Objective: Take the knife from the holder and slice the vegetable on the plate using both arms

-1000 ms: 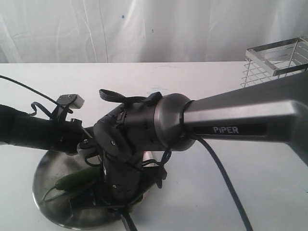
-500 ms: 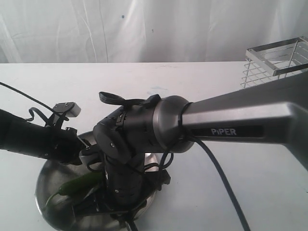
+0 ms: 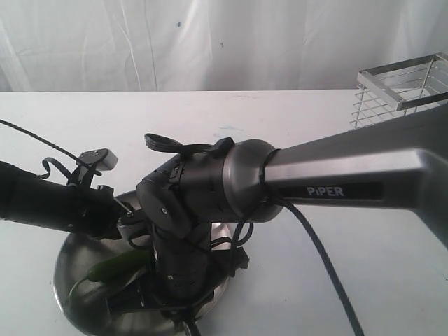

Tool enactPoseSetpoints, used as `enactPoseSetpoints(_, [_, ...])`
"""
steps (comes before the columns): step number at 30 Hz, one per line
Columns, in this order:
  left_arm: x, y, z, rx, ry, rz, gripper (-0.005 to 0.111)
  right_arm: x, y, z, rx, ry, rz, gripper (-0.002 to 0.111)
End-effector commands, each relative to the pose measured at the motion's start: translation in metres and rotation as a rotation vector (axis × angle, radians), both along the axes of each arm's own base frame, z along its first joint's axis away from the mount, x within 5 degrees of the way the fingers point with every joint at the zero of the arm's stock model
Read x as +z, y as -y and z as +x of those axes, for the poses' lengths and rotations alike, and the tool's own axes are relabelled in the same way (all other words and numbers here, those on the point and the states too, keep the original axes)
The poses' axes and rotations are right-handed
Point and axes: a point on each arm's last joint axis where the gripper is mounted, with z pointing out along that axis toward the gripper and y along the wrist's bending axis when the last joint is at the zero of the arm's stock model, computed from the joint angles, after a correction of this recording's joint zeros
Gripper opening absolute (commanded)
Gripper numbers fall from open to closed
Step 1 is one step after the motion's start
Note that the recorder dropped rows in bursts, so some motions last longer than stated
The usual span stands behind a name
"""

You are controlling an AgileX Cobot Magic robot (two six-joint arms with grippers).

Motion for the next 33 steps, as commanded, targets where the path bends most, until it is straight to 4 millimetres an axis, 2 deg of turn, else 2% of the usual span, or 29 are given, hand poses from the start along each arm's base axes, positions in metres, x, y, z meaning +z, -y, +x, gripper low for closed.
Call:
enactPoseSetpoints(1, [0.006,0.011,-0.006,-0.065,0.017,-0.083,0.0,-0.003,-0.001,0.002,-0.004,0.017,0.007,0.0])
enactPoseSetpoints(8, [0.009,0.014,-0.005,-0.059,0.037,-0.113,0.0,-0.003,-0.001,0.002,-0.004,0.017,0.007,0.0])
enactPoseSetpoints(12, [0.002,0.02,-0.009,-0.111,0.02,-0.078,0.0,-0.003,-0.001,0.002,-0.004,0.017,0.007,0.0])
enactPoseSetpoints(22, [-0.059,0.026,-0.03,-0.079,-0.175,0.085,0.0,-0.003,-0.001,0.002,-0.006,0.015,0.005,0.0])
enactPoseSetpoints(28, [-0.062,0.027,-0.03,-0.068,-0.193,0.065,0.0,-0.002,0.011,-0.003,0.044,-0.052,-0.105,0.0])
enactPoseSetpoints(33, [-0.062,0.027,-0.03,-0.066,-0.192,0.063,0.0,-0.002,0.014,-0.003,0.045,-0.079,-0.131,0.0])
